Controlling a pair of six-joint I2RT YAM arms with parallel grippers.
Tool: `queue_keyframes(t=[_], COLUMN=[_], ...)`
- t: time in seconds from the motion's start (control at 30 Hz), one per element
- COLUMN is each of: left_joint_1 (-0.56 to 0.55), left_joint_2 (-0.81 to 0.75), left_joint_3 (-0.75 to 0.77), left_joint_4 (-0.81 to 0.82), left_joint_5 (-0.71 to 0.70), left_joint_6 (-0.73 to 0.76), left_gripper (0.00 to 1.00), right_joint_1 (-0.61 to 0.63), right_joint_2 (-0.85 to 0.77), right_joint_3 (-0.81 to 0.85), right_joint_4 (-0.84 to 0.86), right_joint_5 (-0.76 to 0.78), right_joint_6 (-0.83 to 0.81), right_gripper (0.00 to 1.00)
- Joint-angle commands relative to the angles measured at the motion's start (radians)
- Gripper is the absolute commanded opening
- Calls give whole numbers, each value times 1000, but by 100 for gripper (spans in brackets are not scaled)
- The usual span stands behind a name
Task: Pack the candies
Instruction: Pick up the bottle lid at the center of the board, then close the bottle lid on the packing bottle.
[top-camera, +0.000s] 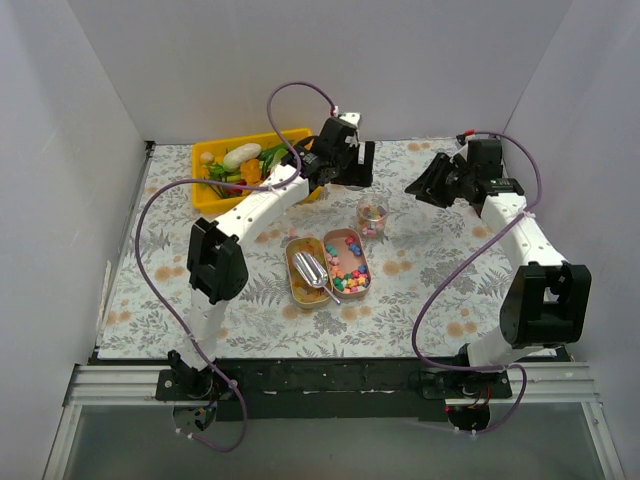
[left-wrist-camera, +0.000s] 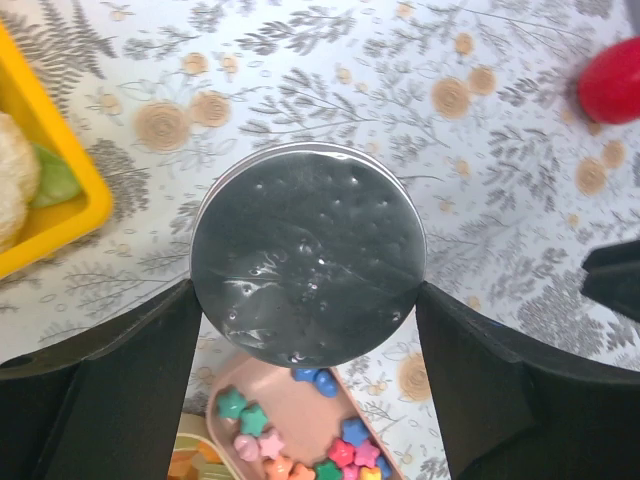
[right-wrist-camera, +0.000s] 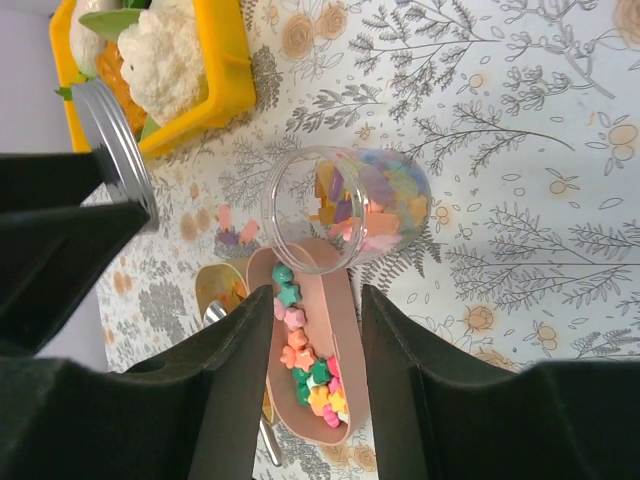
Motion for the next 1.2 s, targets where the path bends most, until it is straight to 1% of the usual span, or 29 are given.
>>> queue_keyframes(t=[0.0,0.1,0.23,0.4,0.8,0.97,1.03,1.17], left_joint_1=[-59,-88,-100,-100,-103,-103,-103,-105], left_joint_2=[-14,8,42,69,123,135,135,135], left_joint_3=[37,40,54,63,65,65,66,69], left_joint_4=[-7,-7,-6,-9,-9,-10,-4,-4], left_joint_5=[53,48,45,16,23,27,28,28], left_joint_6=[45,51,61,78,84,79,79,75], left_gripper=[49,50,51,53,54,56,58,64], right_joint_1=[-24,-31,-37,-40,-43,-44,-44,-44], right_joint_2=[-48,-57,-65,-63,-51,-51,-53,-50], right_joint_3=[22,7,-5,-16,-28,-39,-42,-41], right_joint_4=[-9,-11,-9,-9,-1,5,5,6], right_joint_5=[10,6,0,-6,-26,-35,-36,-41], right_joint_6=[17,20,22,22,34,37,37,37], right_gripper=[48,48,48,48,48,48,48,48])
